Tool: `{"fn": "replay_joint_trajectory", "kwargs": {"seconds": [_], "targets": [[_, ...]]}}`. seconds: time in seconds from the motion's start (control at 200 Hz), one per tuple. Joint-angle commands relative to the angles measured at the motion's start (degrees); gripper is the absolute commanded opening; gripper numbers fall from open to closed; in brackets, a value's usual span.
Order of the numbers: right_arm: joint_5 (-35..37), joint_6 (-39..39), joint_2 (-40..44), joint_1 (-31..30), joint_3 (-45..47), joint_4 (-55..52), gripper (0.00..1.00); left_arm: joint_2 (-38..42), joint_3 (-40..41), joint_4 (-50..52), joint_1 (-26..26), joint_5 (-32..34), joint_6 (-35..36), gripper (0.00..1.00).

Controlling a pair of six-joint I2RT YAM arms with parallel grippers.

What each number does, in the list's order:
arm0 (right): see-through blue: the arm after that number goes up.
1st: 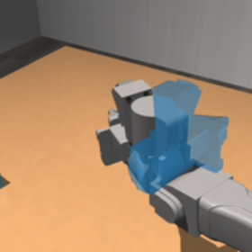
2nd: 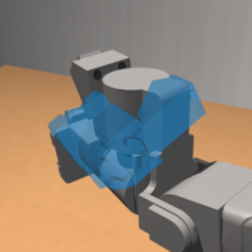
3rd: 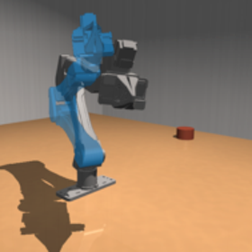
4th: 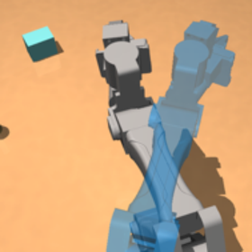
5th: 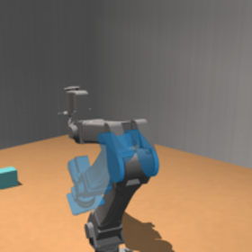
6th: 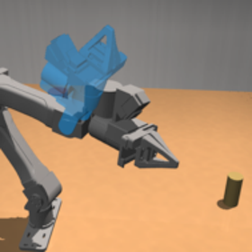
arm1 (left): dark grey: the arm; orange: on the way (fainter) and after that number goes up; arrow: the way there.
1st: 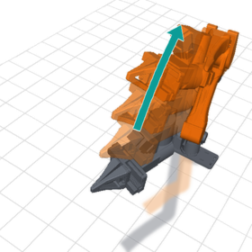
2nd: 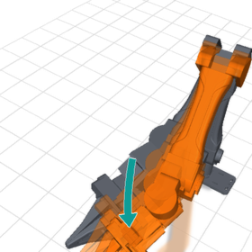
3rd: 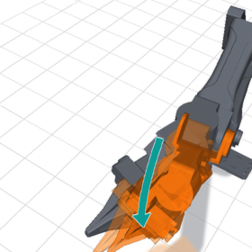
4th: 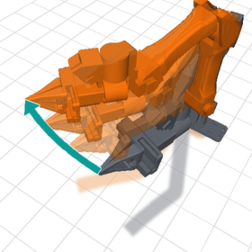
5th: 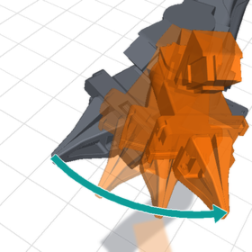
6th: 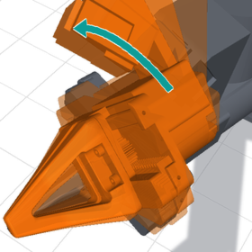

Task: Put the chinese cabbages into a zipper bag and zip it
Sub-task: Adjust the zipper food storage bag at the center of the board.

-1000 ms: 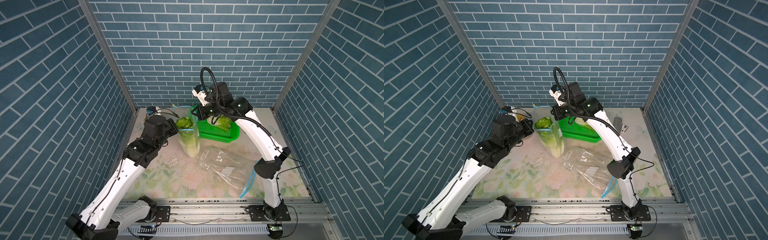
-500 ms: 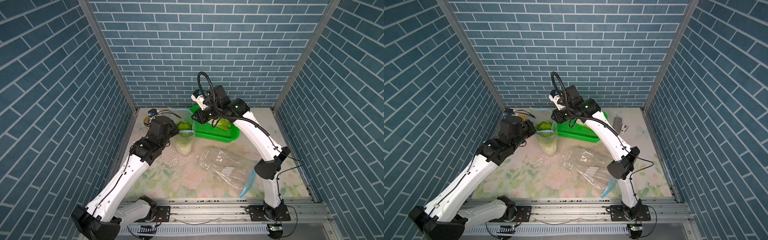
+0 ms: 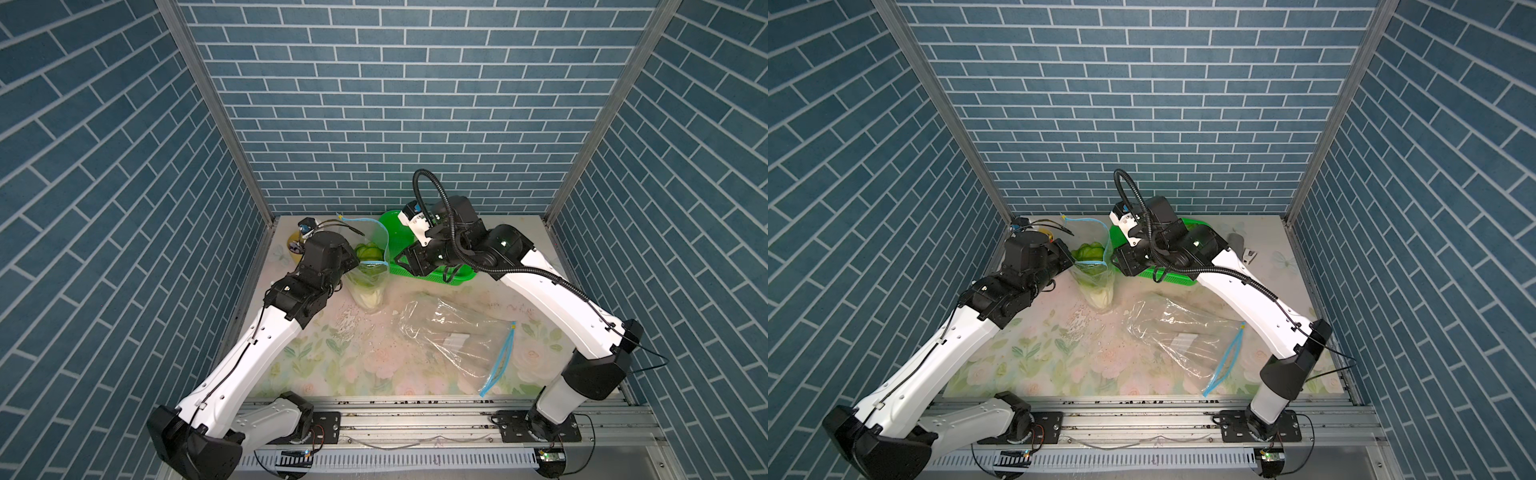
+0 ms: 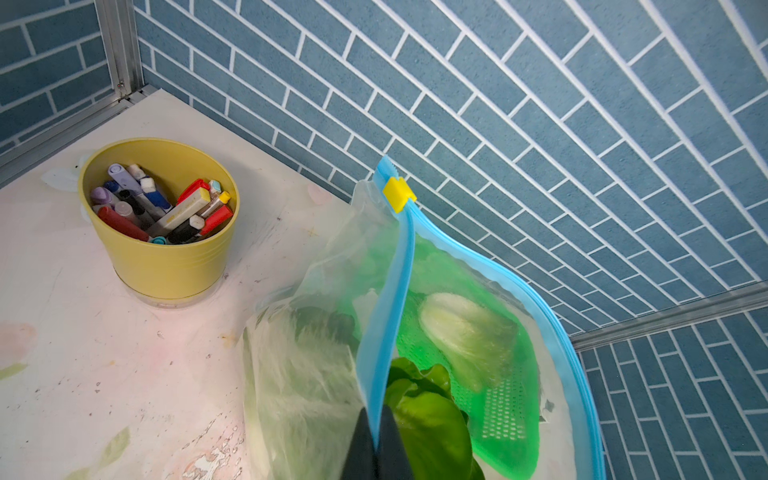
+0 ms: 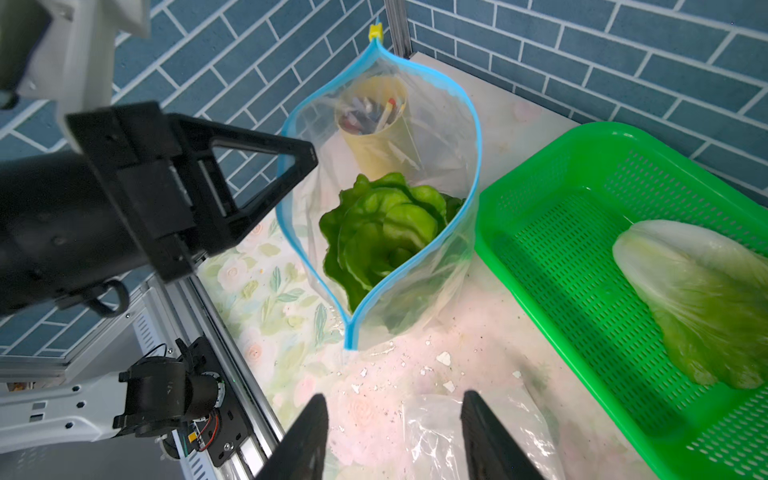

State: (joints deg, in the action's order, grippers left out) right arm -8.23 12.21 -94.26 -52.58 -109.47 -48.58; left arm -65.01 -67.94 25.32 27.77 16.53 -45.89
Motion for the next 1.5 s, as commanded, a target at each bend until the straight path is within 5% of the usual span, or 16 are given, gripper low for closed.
{"fn": "replay_joint_trajectory", "kwargs": {"seconds": [0.0, 0.355, 0.845, 1.12, 1.495], "targets": [[1.4, 0.6, -0.7, -1.4, 2.7, 4.6, 0.54, -0.3, 0.5, -0.6, -0.1, 0.8, -0.4, 0.0], [5.7, -3.3, -7.8, -2.5, -1.2, 5.7, 0.49, -1.2, -1.0, -0.3, -0.1, 0.9, -0.2, 0.0], [8.1, -6.5, -9.9, -2.6, -3.4, 7.9, 0.02, -2.0, -1.2, -1.8, -0.1, 1.1, -0.3, 0.0], [8.7, -10.5, -9.6, -2.6, -5.1, 8.5, 0.0, -2.2, -2.7, -1.2, -0.2, 1.6, 1.9, 0.0], [9.7, -17.5, -4.6, -2.4, 1.7, 13.4, 0.0, 3.3, 1.4, -2.8, -0.8, -1.0, 6.5, 0.38]]}}
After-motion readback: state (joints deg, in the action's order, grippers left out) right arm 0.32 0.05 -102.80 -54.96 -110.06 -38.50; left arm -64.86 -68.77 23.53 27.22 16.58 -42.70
